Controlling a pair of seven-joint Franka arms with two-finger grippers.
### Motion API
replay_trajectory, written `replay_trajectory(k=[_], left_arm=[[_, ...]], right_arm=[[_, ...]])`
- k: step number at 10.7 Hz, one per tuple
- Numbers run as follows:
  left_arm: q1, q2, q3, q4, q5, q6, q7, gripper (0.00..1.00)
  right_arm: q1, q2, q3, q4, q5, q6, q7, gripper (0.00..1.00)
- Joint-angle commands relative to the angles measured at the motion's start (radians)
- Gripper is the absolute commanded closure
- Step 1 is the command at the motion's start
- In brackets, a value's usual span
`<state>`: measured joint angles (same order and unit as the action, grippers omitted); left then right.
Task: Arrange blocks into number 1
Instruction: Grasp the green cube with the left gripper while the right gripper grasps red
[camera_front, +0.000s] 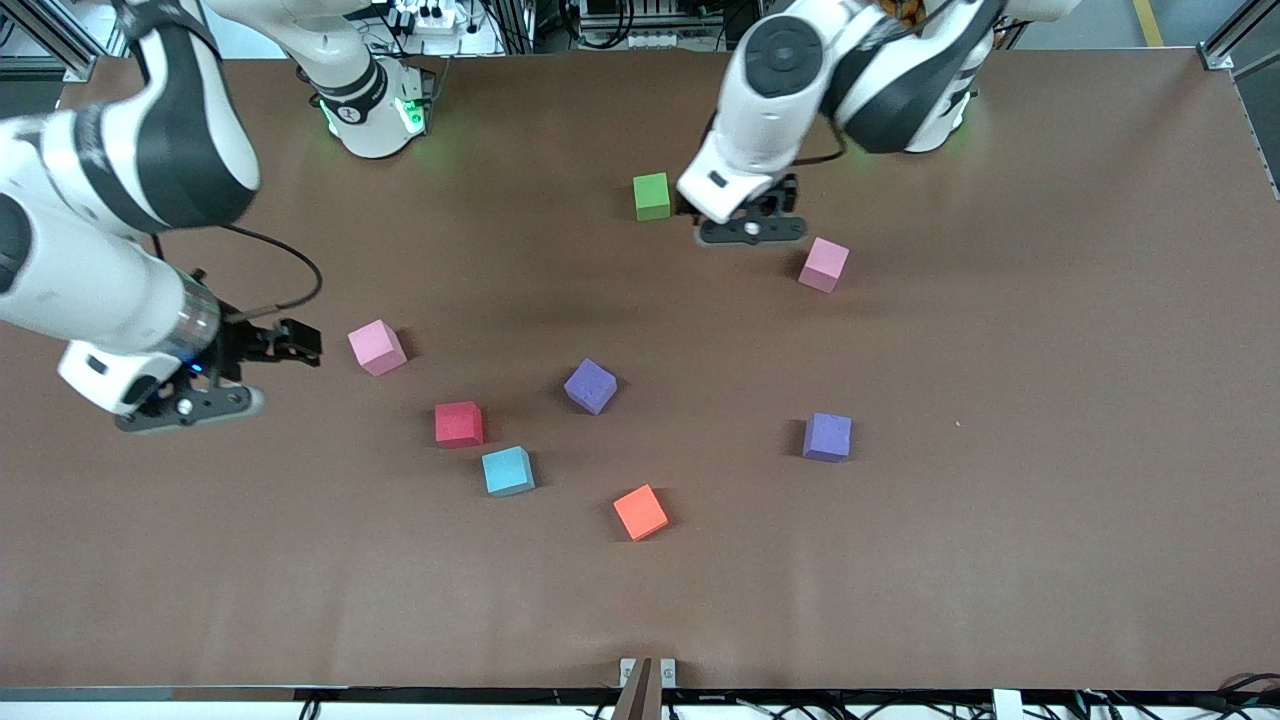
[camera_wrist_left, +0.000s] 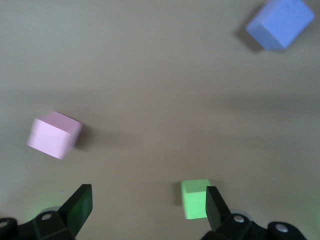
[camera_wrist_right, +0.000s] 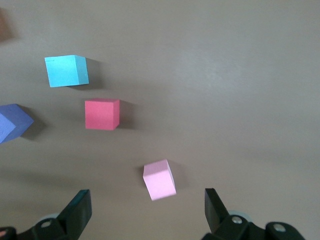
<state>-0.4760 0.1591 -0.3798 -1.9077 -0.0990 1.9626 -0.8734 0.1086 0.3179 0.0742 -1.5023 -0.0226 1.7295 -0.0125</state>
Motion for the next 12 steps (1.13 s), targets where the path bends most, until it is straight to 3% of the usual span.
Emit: replay_trajectory(k=[1, 3, 7, 12], left_arm=[[-0.111, 0.121, 0.009, 0.009, 0.002, 0.097, -0.157, 0.00], [-0.165, 0.189, 0.009, -0.013, 0.002, 0.172, -0.275, 0.00], [-0.193, 0.195, -0.023, -0.160, 0.002, 0.329, -0.308, 0.00], [-0.205, 0.215, -0.090, -0.261, 0.096, 0.502, -0.294, 0.00]], right_arm=[[0.032, 0.059, 0.001, -0.045, 0.018, 0.080, -0.003, 0.00], [0.055, 0.160, -0.005, -0.047, 0.094, 0.154, -0.014, 0.00], [0.132, 0.318, -0.036, -0.050, 0.134, 0.344, 0.003, 0.00], [0.183, 0.359, -0.065, -0.050, 0.150, 0.387, 0.002, 0.00]])
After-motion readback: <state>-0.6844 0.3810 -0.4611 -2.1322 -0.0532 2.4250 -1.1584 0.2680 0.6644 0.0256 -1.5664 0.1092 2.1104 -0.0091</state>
